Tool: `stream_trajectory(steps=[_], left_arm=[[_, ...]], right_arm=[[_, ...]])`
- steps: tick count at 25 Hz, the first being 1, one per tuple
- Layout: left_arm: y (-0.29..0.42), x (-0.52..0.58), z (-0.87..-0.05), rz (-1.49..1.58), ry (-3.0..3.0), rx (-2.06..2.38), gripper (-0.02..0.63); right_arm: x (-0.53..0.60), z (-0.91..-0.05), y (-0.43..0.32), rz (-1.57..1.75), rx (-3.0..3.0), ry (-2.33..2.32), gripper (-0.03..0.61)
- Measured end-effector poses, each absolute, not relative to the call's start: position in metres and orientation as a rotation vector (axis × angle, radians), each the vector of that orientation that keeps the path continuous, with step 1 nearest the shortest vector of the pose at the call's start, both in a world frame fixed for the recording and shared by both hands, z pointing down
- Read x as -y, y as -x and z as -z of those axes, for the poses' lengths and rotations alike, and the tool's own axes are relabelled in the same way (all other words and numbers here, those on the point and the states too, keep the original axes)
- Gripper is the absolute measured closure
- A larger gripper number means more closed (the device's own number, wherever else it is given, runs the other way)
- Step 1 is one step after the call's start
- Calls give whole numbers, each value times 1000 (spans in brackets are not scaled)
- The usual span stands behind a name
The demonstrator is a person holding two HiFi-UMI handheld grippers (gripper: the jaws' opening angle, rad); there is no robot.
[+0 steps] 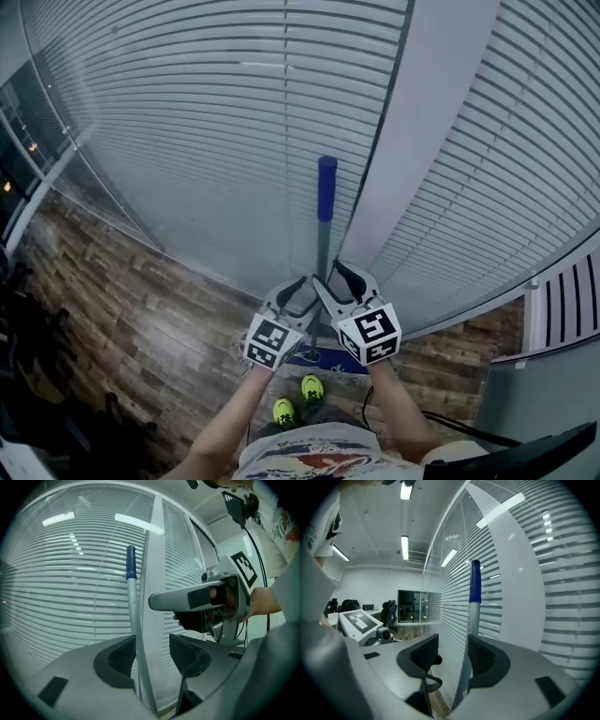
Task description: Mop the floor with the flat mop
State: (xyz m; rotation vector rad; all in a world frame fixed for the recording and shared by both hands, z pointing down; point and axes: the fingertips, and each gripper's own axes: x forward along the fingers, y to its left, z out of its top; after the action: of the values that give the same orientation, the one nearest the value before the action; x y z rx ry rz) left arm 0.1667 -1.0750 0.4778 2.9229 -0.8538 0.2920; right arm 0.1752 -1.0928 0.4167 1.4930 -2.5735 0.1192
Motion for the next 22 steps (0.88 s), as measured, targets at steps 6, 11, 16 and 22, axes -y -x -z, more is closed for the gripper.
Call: stream_trajectory(steps=[6,11,16,22], left_arm=[[-192,1131,-485,-296,-2919,883,414],[-201,1158,-491,-316,-2920,908,424],[-197,1157,-488,-271,-2909,927,494],[-201,1137,-489,-254,-2905,909,499]], right_arm=[[1150,-418,-186,-82,2579,-1448,399],[1181,-413,-185,-52,2605,-1404,399],[1185,-391,-177,17,2656,-1371,399],[1180,-377,-177,42,2702,-1344,399]])
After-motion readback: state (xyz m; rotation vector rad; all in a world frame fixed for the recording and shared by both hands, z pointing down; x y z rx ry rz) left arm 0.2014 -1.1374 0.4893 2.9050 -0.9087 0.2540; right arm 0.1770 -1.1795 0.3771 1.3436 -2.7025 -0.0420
